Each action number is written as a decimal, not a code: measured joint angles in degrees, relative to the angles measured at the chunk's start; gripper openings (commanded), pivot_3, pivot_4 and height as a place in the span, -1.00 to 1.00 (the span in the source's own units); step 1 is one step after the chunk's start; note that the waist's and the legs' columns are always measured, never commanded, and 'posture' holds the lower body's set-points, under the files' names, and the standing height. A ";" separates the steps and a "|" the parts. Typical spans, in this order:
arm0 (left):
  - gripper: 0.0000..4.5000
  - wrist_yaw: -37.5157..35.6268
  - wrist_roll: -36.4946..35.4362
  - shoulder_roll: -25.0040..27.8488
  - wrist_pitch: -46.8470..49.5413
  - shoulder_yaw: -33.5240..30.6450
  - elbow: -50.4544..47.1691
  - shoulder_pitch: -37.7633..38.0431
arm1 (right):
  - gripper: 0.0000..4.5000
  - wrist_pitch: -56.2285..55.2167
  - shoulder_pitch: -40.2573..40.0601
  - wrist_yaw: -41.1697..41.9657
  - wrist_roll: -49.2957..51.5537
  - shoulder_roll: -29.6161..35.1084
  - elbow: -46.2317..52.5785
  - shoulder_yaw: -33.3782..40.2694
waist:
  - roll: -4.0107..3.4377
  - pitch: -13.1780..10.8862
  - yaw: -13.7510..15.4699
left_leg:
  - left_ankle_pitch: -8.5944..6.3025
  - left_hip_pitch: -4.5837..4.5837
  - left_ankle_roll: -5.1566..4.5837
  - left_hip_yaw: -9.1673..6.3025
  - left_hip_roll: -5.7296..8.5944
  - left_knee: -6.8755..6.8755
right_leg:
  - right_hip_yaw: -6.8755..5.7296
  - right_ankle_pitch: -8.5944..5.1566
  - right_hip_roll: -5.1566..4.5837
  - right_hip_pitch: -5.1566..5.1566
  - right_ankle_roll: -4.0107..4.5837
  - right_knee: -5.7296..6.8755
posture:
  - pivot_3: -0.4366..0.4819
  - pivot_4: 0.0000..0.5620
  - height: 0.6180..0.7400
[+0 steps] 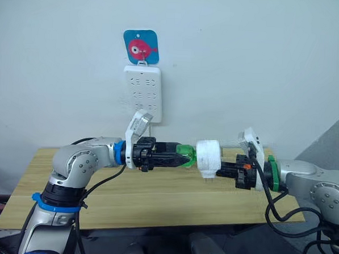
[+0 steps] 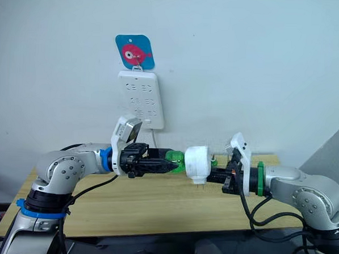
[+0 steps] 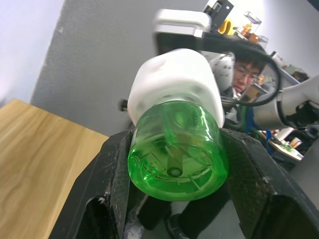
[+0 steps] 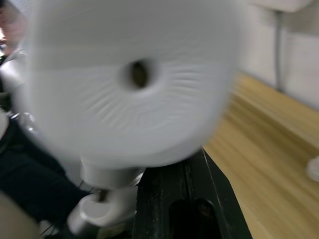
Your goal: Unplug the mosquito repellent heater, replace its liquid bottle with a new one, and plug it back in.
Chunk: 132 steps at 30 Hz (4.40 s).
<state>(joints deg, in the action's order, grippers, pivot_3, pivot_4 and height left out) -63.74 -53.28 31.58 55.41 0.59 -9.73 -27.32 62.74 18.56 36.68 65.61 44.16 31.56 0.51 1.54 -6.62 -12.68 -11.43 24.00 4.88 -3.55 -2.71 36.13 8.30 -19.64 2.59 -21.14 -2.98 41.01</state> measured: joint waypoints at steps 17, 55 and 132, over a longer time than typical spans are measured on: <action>0.04 -3.05 7.40 1.21 -6.32 3.20 1.23 2.30 | -1.00 0.42 4.79 -11.49 16.72 -2.61 -3.05 3.01 | 0.00 0.00 -0.05 | 0.00 0.03 0.00 0.02 0.00 -0.02 | 0.03 0.00 0.00 -0.02 0.00 -0.01 | -0.49 -0.85 1.00; 0.04 8.76 9.79 -7.84 -14.52 1.17 -1.49 7.68 | -1.00 -2.94 -0.47 -24.52 16.91 -3.71 -4.85 12.79 | 0.00 0.00 0.08 | 0.00 0.05 -0.01 0.11 -0.01 -0.03 | 0.14 0.00 0.00 -0.05 0.00 -0.06 | -0.54 -0.82 1.00; 1.00 21.42 15.06 -6.91 -24.14 -6.92 -5.30 17.63 | 0.37 -27.04 -8.43 -50.36 13.20 -30.13 -0.72 -0.54 | -0.59 0.71 -1.60 | -0.01 0.08 -0.02 0.16 -0.05 -0.18 | 0.40 -0.01 0.12 -0.16 -0.01 -0.10 | -0.53 -0.84 1.00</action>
<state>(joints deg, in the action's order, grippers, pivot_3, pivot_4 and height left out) -42.32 -38.22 24.67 31.27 -6.33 -15.03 -9.69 35.69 10.13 -13.68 78.81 14.02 30.83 -0.04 0.95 -5.92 -14.27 -11.44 24.09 4.86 -3.39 -2.76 35.96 8.70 -19.65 2.71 -21.30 -3.00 40.91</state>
